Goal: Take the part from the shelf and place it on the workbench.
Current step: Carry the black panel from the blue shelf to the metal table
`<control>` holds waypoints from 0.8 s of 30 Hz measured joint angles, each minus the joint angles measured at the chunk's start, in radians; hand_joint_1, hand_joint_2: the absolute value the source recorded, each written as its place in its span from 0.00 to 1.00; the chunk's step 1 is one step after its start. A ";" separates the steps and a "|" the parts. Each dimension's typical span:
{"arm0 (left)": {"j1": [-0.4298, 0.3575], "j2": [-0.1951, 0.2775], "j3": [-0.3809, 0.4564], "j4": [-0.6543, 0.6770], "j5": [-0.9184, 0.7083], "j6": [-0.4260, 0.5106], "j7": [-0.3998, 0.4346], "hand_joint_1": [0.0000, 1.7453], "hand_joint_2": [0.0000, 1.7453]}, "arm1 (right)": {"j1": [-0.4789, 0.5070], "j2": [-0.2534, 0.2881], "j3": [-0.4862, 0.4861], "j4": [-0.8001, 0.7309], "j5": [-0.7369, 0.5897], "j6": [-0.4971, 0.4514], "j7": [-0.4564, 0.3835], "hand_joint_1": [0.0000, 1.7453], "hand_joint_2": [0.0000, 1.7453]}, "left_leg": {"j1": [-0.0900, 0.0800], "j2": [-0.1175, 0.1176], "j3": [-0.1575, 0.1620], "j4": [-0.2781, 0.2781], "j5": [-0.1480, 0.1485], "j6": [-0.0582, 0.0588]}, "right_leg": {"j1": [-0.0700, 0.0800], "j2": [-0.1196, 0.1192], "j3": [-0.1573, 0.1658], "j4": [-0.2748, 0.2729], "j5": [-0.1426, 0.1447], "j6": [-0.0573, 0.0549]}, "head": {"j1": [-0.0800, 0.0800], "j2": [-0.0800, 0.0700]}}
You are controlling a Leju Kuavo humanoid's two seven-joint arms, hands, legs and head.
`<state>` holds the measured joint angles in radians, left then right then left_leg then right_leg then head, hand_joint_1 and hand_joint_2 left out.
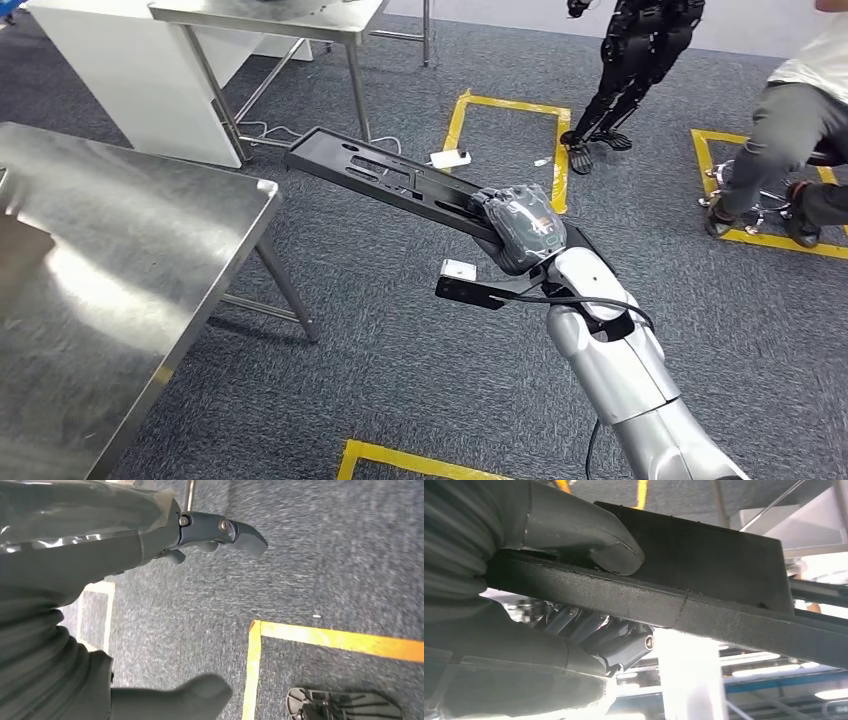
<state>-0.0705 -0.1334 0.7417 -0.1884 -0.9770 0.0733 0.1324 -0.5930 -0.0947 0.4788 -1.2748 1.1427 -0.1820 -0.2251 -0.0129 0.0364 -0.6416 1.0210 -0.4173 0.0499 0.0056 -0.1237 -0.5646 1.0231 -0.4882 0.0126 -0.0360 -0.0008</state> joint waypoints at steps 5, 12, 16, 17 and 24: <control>-0.005 0.000 0.000 0.000 0.000 0.000 0.000 0.00 1.00 | -0.002 -0.005 0.000 0.008 -0.006 -0.001 -0.005 1.00 1.00 | 0.011 -0.064 0.015 -0.019 0.013 0.019 | -0.013 0.114 -0.122 0.233 -0.087 0.002 | 0.006 0.000; -0.002 -0.002 0.001 0.000 0.000 -0.002 0.003 0.00 1.00 | -0.004 -0.008 0.000 0.022 -0.015 -0.004 -0.014 1.00 1.00 | 0.015 -0.169 0.005 0.004 -0.001 -0.004 | -0.039 0.193 -0.061 0.027 0.034 0.044 | 0.006 0.000; 0.005 0.000 0.001 0.000 0.000 -0.001 0.005 0.00 1.00 | -0.008 -0.003 0.000 0.027 -0.019 -0.006 -0.015 1.00 1.00 | 0.022 -0.170 -0.011 0.021 -0.012 -0.028 | -0.036 0.162 -0.045 0.009 0.039 0.009 | 0.001 0.000; 0.007 0.000 0.001 0.000 -0.001 -0.001 0.005 0.00 1.00 | -0.010 -0.002 0.000 0.028 -0.020 -0.007 -0.015 1.00 1.00 | 0.022 -0.139 -0.025 0.049 -0.029 -0.034 | -0.037 0.150 -0.041 0.006 0.039 0.000 | -0.002 0.000; 0.003 0.001 0.001 0.000 -0.006 0.000 0.005 0.00 1.00 | -0.009 0.000 0.000 0.033 -0.022 -0.009 -0.015 1.00 1.00 | 0.028 -0.029 -0.103 0.187 -0.059 -0.048 | -0.024 0.060 -0.023 0.004 0.021 -0.019 | -0.011 0.000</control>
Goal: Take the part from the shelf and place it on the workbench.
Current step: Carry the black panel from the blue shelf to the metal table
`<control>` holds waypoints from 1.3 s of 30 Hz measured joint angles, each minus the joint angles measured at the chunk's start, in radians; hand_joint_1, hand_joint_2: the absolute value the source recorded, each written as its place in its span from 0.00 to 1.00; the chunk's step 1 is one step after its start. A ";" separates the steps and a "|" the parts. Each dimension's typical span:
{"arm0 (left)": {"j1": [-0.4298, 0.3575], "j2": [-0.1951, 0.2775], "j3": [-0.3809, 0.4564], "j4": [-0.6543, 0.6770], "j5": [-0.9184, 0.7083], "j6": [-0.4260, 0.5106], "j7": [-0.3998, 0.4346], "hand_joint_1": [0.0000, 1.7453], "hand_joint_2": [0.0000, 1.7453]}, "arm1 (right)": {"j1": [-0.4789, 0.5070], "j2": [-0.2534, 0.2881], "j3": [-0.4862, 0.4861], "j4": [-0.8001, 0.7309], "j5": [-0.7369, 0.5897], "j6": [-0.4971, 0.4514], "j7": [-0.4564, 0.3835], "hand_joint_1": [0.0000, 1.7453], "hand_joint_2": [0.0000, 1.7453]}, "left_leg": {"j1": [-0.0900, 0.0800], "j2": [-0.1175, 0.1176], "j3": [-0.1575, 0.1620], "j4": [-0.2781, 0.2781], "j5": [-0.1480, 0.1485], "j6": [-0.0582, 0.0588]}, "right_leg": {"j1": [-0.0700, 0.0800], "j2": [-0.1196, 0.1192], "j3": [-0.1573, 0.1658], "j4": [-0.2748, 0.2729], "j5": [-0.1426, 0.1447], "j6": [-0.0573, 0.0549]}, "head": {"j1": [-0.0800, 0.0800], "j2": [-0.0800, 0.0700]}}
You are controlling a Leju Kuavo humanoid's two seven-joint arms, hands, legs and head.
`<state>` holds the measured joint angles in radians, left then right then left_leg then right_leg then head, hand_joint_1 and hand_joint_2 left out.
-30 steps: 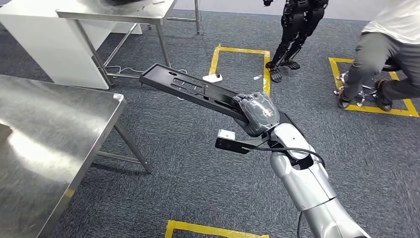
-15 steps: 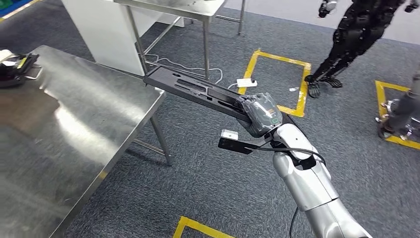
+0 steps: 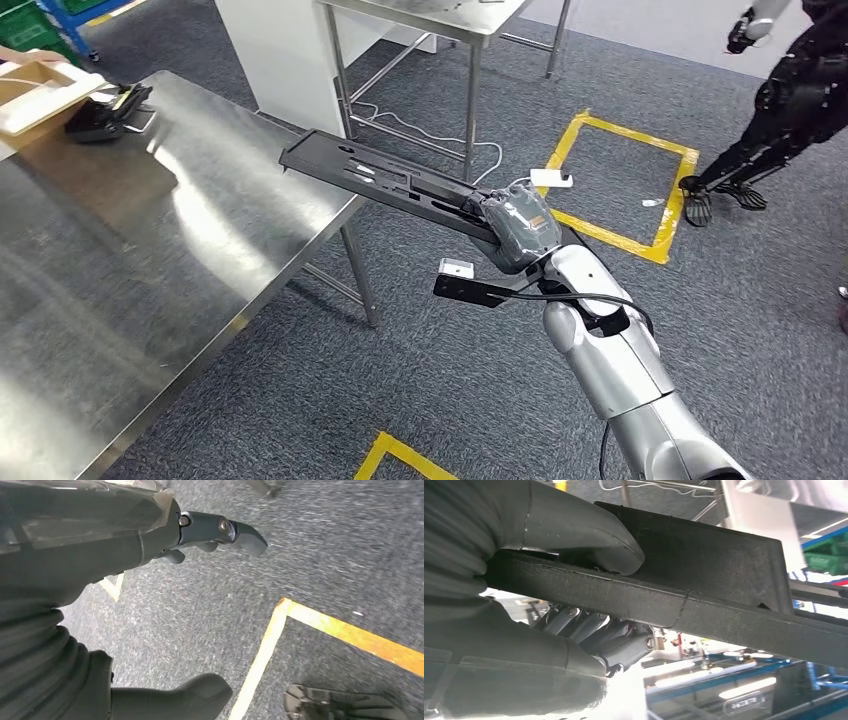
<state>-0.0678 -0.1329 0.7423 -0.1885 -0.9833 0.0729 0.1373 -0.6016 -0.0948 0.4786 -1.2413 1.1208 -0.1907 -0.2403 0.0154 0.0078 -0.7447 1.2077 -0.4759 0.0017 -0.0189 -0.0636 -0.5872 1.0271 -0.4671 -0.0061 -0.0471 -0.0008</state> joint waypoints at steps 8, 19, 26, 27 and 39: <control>-0.002 0.003 0.000 0.000 -0.002 0.000 0.001 0.00 1.00 | -0.003 0.003 -0.002 -0.001 0.000 0.000 0.000 1.00 1.00 | -0.013 0.012 0.106 -0.191 0.064 0.045 | 0.015 -0.023 0.010 0.026 -0.038 0.035 | 0.007 0.000; -0.003 0.004 0.001 0.000 -0.003 -0.001 0.001 0.00 1.00 | 0.001 -0.004 -0.001 0.010 -0.003 0.000 0.000 1.00 1.00 | -0.008 -0.137 0.107 -0.183 0.058 0.035 | -0.009 0.123 -0.026 0.007 0.017 0.057 | 0.014 0.000; -0.001 0.008 0.001 0.000 -0.010 0.000 -0.004 0.00 1.00 | -0.012 0.002 0.001 0.014 -0.009 0.000 -0.001 1.00 1.00 | -0.004 -0.027 0.013 -0.004 -0.038 0.001 | -0.002 0.055 -0.014 0.001 0.015 0.003 | -0.002 0.000; -0.002 0.008 0.001 0.000 -0.011 -0.001 -0.004 0.00 1.00 | -0.012 0.001 0.000 0.015 -0.011 0.001 -0.001 1.00 1.00 | -0.003 -0.019 -0.017 0.053 -0.058 -0.001 | 0.000 0.042 -0.013 0.002 0.013 0.000 | -0.002 0.000; -0.003 0.009 0.002 0.000 -0.022 -0.008 -0.001 0.00 1.00 | -0.092 0.011 -0.017 0.102 -0.051 0.020 -0.008 1.00 1.00 | -0.013 0.011 0.113 -0.198 0.064 0.051 | 0.020 -0.016 -0.008 0.044 -0.035 0.026 | 0.002 0.000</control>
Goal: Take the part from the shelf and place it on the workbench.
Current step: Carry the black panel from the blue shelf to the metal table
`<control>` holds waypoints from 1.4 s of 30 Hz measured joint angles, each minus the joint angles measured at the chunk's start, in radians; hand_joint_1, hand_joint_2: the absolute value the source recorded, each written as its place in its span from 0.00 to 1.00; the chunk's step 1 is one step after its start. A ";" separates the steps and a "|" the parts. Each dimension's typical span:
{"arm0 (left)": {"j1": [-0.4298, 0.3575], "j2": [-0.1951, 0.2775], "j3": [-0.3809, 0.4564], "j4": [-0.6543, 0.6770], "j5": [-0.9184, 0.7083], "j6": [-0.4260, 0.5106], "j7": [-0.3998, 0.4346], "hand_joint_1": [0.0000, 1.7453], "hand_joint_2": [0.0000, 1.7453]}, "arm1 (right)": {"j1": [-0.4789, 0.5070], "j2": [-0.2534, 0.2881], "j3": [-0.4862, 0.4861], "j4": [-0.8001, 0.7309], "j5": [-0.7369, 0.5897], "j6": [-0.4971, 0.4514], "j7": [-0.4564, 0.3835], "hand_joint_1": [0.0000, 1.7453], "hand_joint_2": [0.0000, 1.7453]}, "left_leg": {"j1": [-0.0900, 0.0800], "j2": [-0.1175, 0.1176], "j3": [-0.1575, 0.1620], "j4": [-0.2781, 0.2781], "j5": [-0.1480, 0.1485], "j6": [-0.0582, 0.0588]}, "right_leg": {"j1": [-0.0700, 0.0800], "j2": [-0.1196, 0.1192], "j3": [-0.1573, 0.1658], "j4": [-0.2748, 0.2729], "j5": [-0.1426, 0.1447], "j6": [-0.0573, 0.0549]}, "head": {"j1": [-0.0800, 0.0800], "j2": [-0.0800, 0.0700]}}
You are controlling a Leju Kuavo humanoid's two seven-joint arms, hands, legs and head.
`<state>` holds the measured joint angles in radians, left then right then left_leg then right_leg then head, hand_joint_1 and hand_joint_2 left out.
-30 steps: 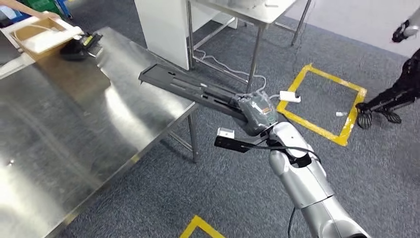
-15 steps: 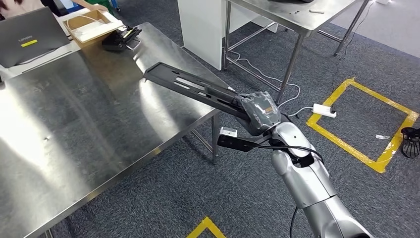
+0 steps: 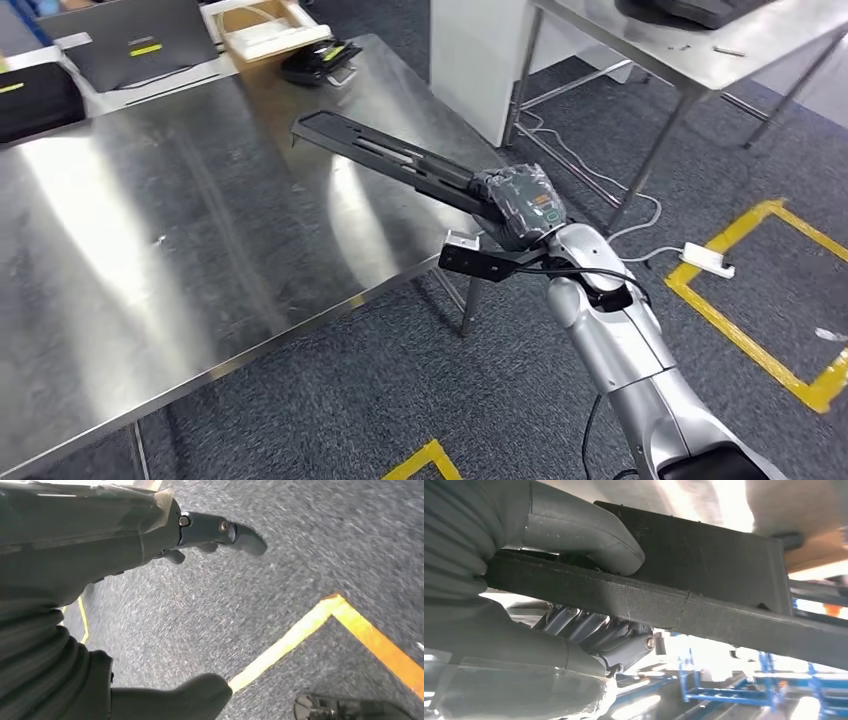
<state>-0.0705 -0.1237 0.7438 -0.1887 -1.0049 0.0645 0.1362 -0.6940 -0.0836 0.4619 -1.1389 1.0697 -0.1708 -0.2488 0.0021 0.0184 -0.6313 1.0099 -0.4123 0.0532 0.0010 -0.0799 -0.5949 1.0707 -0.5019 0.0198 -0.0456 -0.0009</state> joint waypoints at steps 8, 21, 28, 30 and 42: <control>-0.002 -0.004 0.001 0.000 -0.001 -0.001 0.000 0.00 1.00 | -0.006 -0.005 -0.010 0.047 -0.001 0.001 -0.003 1.00 1.00 | 0.008 -0.122 0.004 0.004 0.000 -0.002 | -0.025 0.106 -0.057 0.056 0.014 0.035 | 0.008 0.000; 0.000 -0.002 0.003 0.001 -0.024 -0.004 -0.003 0.00 1.00 | -0.125 0.019 -0.019 0.192 0.000 0.012 -0.016 1.00 1.00 | 0.015 -0.023 -0.151 0.264 -0.089 -0.051 | -0.020 0.025 0.005 -0.045 0.040 -0.026 | -0.012 0.000; -0.005 0.002 0.004 0.000 -0.031 -0.005 -0.003 0.00 1.00 | -0.244 0.048 -0.031 0.324 -0.014 0.012 -0.049 1.00 1.00 | -0.010 0.044 -0.030 0.018 0.005 -0.012 | 0.000 -0.045 0.025 -0.049 0.019 -0.001 | -0.007 0.000; -0.004 0.000 0.006 0.000 -0.031 -0.008 -0.008 0.00 1.00 | -0.262 0.056 -0.034 0.349 -0.013 0.011 -0.053 1.00 1.00 | -0.004 0.018 -0.020 0.004 0.013 -0.001 | -0.001 -0.012 0.020 -0.027 0.004 0.006 | -0.005 0.000; -0.008 -0.002 0.045 0.000 0.002 0.061 -0.152 0.00 1.00 | -0.386 0.077 -0.031 0.570 0.055 -0.032 -0.057 1.00 1.00 | 0.006 -0.152 -0.031 0.016 0.014 -0.020 | -0.029 0.138 -0.016 -0.037 0.050 0.029 | 0.002 0.000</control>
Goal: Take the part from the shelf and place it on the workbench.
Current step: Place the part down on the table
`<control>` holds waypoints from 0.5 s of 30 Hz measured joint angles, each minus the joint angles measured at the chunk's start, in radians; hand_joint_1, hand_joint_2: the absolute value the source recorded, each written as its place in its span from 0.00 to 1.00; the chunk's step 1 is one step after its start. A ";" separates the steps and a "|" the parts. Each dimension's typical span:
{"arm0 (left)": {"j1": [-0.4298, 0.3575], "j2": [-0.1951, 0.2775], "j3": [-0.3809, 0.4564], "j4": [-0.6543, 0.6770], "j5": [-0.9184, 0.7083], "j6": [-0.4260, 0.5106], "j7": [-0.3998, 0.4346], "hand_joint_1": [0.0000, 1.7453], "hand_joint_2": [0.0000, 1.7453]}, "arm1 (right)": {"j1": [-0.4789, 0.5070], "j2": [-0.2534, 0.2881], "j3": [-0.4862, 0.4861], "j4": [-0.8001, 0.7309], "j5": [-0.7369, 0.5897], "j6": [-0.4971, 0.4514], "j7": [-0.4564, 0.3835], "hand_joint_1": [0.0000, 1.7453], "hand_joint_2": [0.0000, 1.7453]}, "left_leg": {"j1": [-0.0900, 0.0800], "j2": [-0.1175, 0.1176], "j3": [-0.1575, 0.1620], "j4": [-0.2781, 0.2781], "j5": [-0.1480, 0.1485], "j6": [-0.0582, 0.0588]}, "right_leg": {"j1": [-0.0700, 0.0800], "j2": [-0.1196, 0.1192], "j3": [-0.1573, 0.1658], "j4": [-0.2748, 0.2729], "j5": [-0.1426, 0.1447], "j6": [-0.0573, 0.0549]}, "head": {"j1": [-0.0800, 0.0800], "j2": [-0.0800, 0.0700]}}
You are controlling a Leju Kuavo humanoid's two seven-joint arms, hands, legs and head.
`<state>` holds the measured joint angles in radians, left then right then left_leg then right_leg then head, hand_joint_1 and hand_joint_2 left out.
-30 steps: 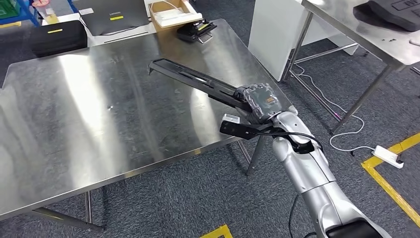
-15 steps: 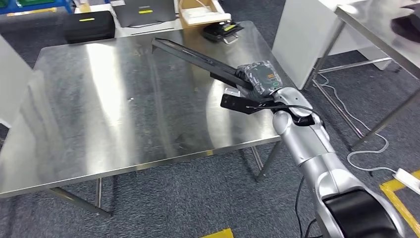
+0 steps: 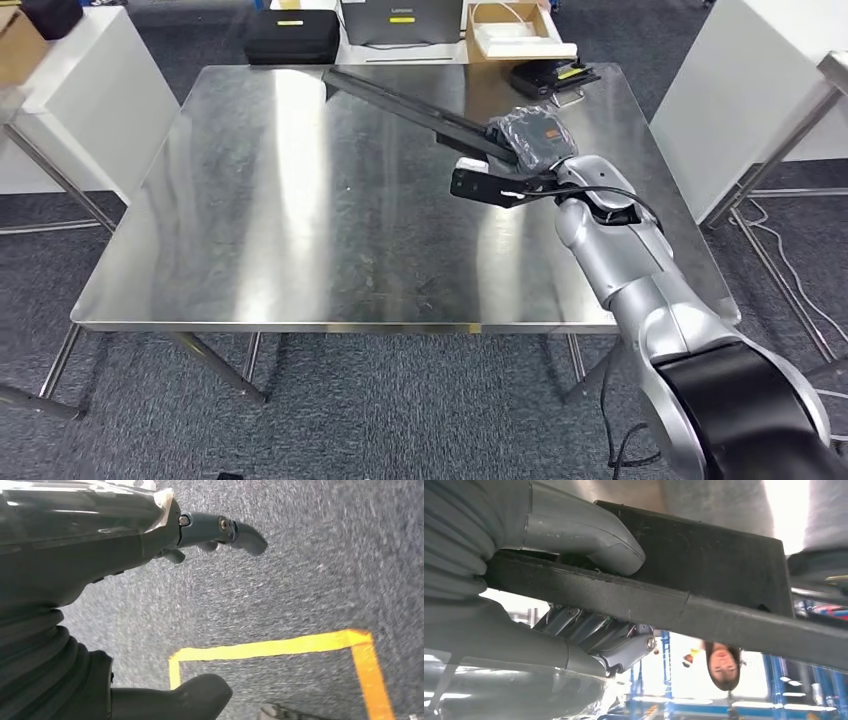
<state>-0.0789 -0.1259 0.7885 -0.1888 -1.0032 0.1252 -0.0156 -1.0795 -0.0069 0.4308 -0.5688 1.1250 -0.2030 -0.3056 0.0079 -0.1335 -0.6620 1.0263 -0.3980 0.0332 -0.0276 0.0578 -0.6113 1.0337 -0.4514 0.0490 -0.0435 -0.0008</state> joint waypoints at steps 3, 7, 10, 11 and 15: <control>0.006 0.000 0.022 0.000 0.028 0.020 -0.051 0.00 1.00 | -0.024 0.022 0.003 0.025 0.013 0.001 -0.001 1.00 1.00 | 0.005 0.020 -0.015 0.016 -0.009 -0.017 | -0.001 -0.029 0.002 -0.004 0.005 -0.025 | -0.004 0.000; 0.001 -0.003 0.063 -0.001 0.089 0.034 -0.164 0.00 1.00 | -0.049 0.033 0.007 0.059 0.022 0.004 -0.002 1.00 1.00 | 0.009 0.121 -0.123 0.224 -0.104 -0.034 | 0.006 -0.072 0.008 -0.006 0.001 -0.050 | -0.019 0.000; -0.004 -0.002 0.101 -0.005 0.146 0.030 -0.313 0.00 1.00 | -0.050 0.029 0.009 0.081 0.022 0.003 -0.004 1.00 1.00 | 0.011 0.133 -0.128 0.223 -0.075 -0.032 | 0.010 -0.108 0.010 -0.006 -0.003 -0.053 | -0.019 0.000; -0.007 -0.002 0.115 -0.008 0.168 0.025 -0.374 0.00 1.00 | -0.051 0.025 0.009 0.086 0.021 0.002 -0.006 1.00 1.00 | 0.010 0.144 -0.094 0.160 -0.044 -0.027 | 0.012 -0.119 0.012 -0.006 -0.005 -0.052 | -0.019 0.000; -0.027 -0.002 0.157 -0.021 0.220 0.034 -0.611 0.00 1.00 | -0.061 0.000 0.007 0.097 0.017 0.000 -0.019 1.00 1.00 | -0.009 0.188 -0.011 0.010 -0.010 -0.006 | 0.027 -0.157 0.021 -0.008 -0.018 -0.033 | -0.014 0.000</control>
<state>-0.1055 -0.1276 0.9459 -0.2097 -0.7837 0.1596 -0.6269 -1.1403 -0.0068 0.4382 -0.4721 1.1419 -0.2026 -0.3245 -0.0007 0.0547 -0.6726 1.0361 -0.4077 0.0274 -0.0010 -0.0996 -0.5906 1.0258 -0.4698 0.0156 -0.0575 -0.0008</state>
